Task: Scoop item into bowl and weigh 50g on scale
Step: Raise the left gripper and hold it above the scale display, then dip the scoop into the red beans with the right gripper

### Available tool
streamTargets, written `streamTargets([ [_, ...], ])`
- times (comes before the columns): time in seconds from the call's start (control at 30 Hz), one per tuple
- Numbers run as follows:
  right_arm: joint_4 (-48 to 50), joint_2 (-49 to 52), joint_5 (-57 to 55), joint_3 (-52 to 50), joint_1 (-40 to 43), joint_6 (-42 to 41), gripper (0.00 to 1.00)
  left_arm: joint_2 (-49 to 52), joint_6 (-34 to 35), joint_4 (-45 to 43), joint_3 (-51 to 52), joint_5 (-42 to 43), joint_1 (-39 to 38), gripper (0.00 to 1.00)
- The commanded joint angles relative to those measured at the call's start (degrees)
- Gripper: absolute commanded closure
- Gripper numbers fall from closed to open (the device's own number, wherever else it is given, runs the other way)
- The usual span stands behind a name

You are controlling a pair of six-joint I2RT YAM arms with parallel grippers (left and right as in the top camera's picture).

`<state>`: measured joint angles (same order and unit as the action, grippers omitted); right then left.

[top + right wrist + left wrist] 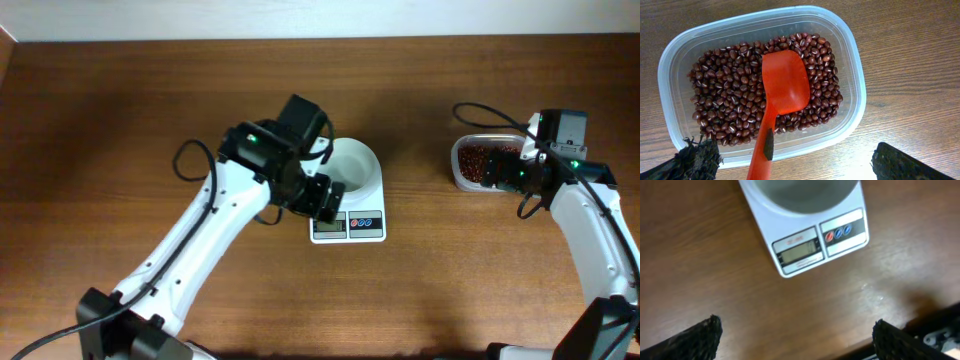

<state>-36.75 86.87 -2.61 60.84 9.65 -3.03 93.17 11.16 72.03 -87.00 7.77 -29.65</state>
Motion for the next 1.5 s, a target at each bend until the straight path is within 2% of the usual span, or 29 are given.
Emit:
streamTargets([
  [0.0,0.15,0.46,-0.66,-0.09,-0.33,-0.46,0.01,-0.87,7.28,-1.49,-0.39,-1.25,-1.95,0.01],
  [0.33,1.29,0.63,-0.44,-0.09,-0.28,-0.48,0.01,-0.87,7.26,-2.34,-0.39,-1.6,-2.29,0.01],
  [0.4,1.49,0.61,7.13,-0.11,-0.28,-0.46,0.01,-0.87,7.26,-2.36,-0.39,-1.6,-2.29,0.01],
  [0.43,1.51,0.42,6.29,-0.07,-0.26,-0.46,0.23,-0.87,7.26,-2.34,-0.39,-1.6,-2.29,0.01],
  [0.47,0.72,-0.94,5.11,0.63,-0.26,-0.44,0.31,-0.87,7.26,-2.34,-0.39,-1.6,-2.29,0.01],
  [0.53,-5.31,-4.81,5.16,4.63,-0.28,3.28,0.31,-0.87,7.28,-2.34,-0.39,-1.6,-2.29,0.01],
  [0.6,-10.21,-4.52,5.2,4.07,-0.31,3.15,0.38,-0.87,7.26,-2.34,-0.39,-1.6,-2.29,0.01],
  [0.67,-9.94,-2.43,5.38,0.7,-0.39,2.32,0.44,-0.87,7.26,-2.36,-0.39,-1.6,-2.29,0.01],
  [0.73,-4.87,-0.57,5.14,-1.29,-0.7,2.36,0.51,-0.87,7.28,-2.34,-0.39,-1.6,-2.29,0.01],
  [0.83,-1.27,2.58,4.96,-1.73,-0.7,3.02,0.77,-0.87,7.26,-2.36,-0.39,-1.6,-2.29,0.01],
  [0.87,0.2,3.26,4.96,-1.73,-0.7,3.04,0.82,-0.87,7.26,-2.34,-0.39,-1.6,-2.29,0.01],
  [0.9,2.75,3.13,4.87,-0.98,-0.7,4.85,0.96,-0.87,7.26,-2.34,-0.39,-1.6,-2.29,0.01],
  [1.07,-3.32,3.15,4.96,6.6,-0.7,6.27,0.96,-0.87,7.26,-2.36,-0.39,-1.6,-2.29,0.01],
  [1.23,-19.67,5.31,4.96,19.02,-0.59,8.72,0.96,-0.87,7.26,-2.34,-0.39,-1.6,-2.29,0.01],
  [1.37,-32.06,15.67,5.11,32.52,-0.59,13.09,0.96,-0.87,7.26,-2.34,-0.39,-1.6,-2.29,0.01],
  [1.47,-34.38,25.0,5.2,35.52,-0.59,16.37,0.96,-0.87,7.26,-2.34,-0.39,-1.6,-2.29,0.01],
])
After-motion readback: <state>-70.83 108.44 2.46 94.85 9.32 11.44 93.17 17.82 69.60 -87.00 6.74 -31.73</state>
